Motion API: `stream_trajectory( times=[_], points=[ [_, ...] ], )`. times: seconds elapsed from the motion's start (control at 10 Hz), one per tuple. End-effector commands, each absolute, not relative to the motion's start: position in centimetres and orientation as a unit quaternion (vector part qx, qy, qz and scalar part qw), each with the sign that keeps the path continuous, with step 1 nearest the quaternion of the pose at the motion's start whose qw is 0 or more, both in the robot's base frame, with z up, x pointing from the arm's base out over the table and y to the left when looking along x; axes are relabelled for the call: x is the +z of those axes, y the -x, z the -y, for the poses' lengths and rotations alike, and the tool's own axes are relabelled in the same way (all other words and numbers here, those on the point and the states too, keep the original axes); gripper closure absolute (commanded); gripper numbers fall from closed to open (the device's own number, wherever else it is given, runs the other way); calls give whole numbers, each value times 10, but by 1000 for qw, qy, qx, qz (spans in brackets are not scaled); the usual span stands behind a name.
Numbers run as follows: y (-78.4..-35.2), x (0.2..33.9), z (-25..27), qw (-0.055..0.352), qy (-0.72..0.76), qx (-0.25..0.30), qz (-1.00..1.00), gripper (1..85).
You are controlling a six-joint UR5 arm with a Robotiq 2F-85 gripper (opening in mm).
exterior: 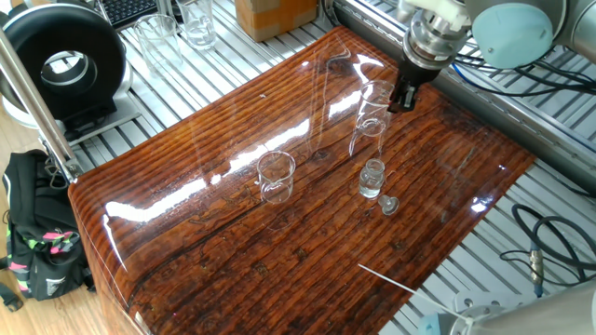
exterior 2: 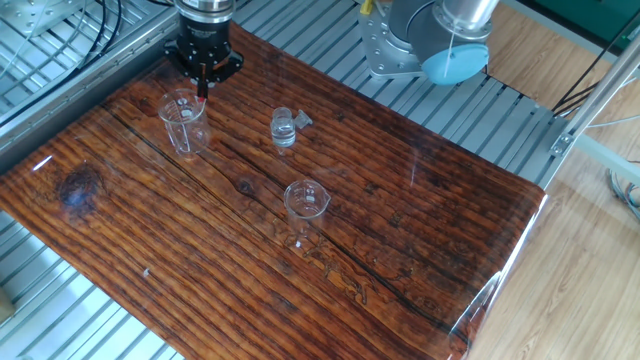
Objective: Transfer liquid using a dropper
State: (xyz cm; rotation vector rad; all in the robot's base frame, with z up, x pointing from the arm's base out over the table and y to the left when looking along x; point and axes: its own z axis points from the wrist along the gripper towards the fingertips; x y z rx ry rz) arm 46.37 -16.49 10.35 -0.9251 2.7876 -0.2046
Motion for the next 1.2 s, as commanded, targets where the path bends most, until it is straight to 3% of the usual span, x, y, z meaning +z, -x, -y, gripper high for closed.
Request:
stream_trajectory(
  times=[0.0,1.1],
  points=[
    [-466,111,163,102,312,-66,-942,837],
    [-476,159,162,87,346,-87,-930,837]
  ],
)
